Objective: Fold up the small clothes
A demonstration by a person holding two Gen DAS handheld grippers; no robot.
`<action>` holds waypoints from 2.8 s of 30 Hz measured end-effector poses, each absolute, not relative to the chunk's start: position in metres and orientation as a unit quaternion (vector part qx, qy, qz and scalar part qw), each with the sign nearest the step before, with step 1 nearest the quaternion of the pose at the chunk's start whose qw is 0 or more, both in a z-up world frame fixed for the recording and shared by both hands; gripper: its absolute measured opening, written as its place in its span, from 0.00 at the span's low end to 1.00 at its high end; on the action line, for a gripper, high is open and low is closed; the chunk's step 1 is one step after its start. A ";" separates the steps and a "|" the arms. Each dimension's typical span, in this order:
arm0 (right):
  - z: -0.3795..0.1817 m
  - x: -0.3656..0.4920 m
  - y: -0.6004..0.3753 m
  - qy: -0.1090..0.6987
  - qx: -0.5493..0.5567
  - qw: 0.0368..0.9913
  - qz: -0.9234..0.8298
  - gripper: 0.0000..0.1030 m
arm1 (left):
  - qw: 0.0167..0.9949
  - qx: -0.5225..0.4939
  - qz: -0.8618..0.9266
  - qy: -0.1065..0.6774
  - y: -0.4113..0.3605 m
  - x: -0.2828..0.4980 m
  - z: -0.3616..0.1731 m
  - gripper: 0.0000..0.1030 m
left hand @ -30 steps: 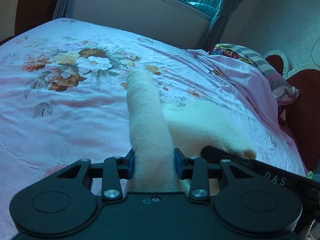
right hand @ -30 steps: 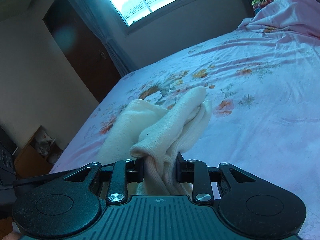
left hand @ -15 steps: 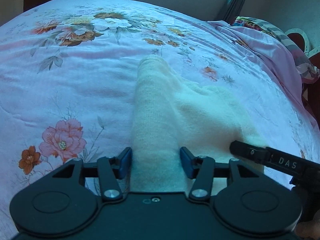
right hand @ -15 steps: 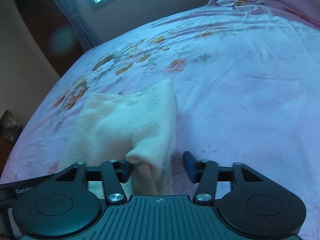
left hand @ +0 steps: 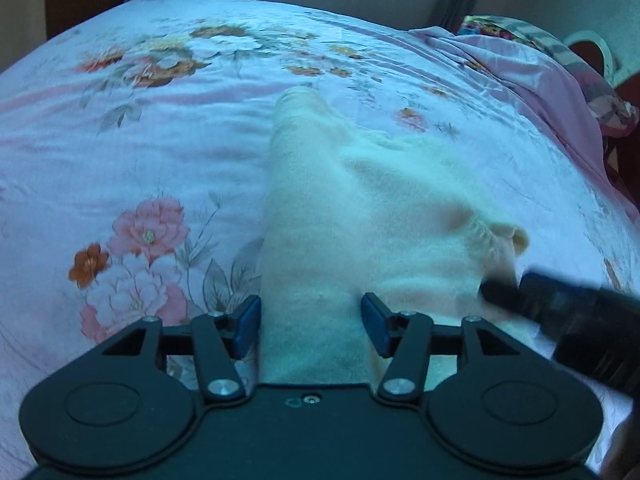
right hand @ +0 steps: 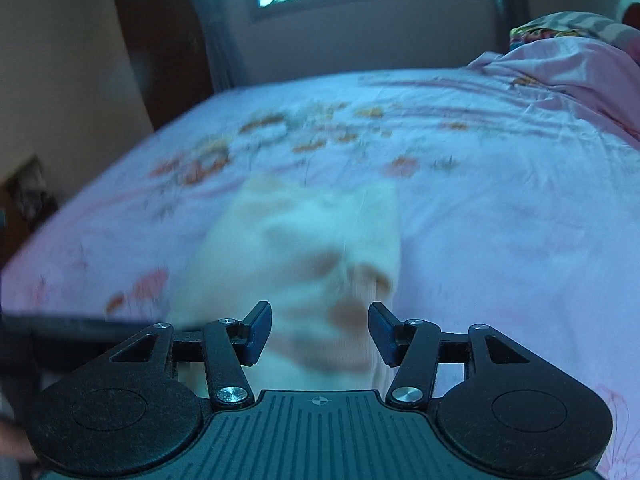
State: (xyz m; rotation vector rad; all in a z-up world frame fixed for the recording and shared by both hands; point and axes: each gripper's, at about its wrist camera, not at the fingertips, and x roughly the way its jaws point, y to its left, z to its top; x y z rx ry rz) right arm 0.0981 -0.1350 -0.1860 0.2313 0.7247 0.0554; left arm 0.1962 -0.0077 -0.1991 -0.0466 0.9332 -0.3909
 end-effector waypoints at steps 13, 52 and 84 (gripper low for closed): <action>-0.215 0.083 -0.141 0.415 0.134 0.900 0.011 0.53 | 0.871 0.003 -0.185 0.455 -0.015 0.174 -0.199 0.61; -0.154 0.090 -0.184 0.357 0.159 0.920 -0.032 0.83 | 0.893 -0.008 -0.158 0.421 -0.014 0.189 -0.132 0.88; -0.078 -0.138 -0.139 0.223 0.130 0.966 -0.033 1.00 | 0.939 0.093 -0.112 0.311 -0.002 -0.021 -0.054 0.99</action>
